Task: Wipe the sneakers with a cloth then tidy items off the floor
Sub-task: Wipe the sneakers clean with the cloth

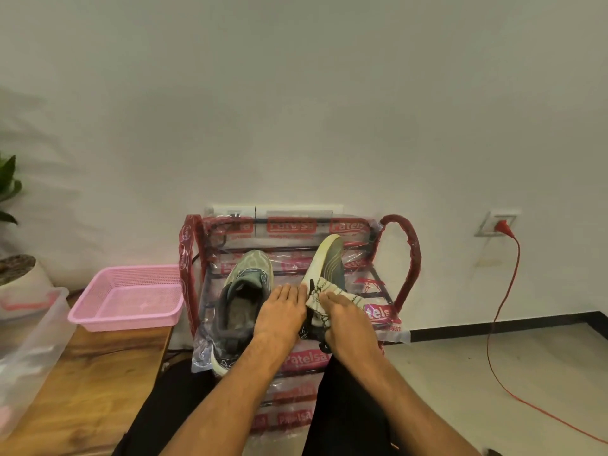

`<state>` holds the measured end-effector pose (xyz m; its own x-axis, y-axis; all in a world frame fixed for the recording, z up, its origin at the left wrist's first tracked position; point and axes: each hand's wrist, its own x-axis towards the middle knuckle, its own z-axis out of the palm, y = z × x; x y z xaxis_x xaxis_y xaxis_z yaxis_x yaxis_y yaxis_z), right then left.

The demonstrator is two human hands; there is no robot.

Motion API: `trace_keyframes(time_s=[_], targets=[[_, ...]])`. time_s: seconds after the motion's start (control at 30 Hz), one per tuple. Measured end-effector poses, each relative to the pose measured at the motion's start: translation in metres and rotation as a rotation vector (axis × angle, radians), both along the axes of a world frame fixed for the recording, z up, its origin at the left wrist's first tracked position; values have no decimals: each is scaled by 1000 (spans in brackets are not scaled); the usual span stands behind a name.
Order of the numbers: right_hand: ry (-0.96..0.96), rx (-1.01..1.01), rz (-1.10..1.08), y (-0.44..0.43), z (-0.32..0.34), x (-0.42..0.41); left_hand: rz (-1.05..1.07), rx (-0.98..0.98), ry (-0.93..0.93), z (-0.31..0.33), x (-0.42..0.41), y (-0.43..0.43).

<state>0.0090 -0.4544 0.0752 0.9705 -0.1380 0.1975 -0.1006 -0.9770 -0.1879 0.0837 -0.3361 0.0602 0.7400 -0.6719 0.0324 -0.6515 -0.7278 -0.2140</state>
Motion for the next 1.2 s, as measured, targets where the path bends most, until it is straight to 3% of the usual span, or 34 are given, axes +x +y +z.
trace_keyframes(time_s=[0.23, 0.4, 0.57, 0.8, 1.07, 1.2], targets=[[3, -169, -9, -3, -1, 33, 5, 29, -22, 0, -1, 0], [1, -181, -9, 12, 0, 45, 4, 53, -42, 1, 2, 3], [-3, -20, 29, 13, 6, 16, -3, 43, -25, 1, 1, 1], [361, 274, 60, -26, 62, 10, 6, -8, -32, -4, -3, 3], [90, 354, -235, -44, 53, -6, -53, -19, -103, -12, -8, 4], [104, 428, -254, -46, 42, -13, -150, -70, -109, -17, 0, 8]])
